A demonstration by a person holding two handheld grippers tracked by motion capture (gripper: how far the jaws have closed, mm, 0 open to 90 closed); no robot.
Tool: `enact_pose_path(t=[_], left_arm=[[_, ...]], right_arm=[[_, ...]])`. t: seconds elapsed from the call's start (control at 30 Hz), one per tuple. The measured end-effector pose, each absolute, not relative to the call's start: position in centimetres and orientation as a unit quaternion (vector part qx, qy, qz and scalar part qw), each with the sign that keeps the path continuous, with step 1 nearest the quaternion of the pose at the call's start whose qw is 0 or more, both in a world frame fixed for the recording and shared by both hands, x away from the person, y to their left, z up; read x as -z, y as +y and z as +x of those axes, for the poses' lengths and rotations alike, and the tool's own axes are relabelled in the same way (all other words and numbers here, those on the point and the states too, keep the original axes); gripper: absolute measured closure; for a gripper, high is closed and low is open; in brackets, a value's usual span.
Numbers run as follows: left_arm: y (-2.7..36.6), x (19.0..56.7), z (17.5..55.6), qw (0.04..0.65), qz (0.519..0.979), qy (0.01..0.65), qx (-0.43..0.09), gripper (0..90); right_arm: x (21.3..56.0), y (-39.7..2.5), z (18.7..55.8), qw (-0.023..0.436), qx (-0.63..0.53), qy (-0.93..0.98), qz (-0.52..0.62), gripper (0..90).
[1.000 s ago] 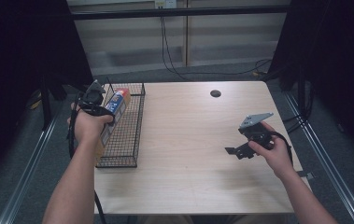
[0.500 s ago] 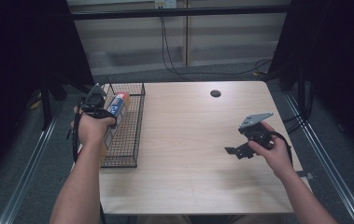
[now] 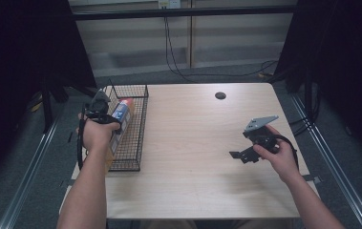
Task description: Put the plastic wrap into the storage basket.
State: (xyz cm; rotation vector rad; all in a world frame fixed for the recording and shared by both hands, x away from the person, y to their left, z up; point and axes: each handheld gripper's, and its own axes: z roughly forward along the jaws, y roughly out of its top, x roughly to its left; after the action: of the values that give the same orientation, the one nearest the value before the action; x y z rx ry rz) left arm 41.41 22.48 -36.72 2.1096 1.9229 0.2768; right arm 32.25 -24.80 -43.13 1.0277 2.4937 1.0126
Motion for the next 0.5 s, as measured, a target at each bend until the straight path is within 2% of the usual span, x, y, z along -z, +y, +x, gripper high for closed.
enact_pose_path(t=[0.5], left_arm=[[22.8, 38.2, 41.3, 0.127, 0.714, 0.682, -0.089, 43.8]], right_arm=[[43.2, -24.9, 32.2, 0.129, -0.348, 0.858, 0.354, 3.5]])
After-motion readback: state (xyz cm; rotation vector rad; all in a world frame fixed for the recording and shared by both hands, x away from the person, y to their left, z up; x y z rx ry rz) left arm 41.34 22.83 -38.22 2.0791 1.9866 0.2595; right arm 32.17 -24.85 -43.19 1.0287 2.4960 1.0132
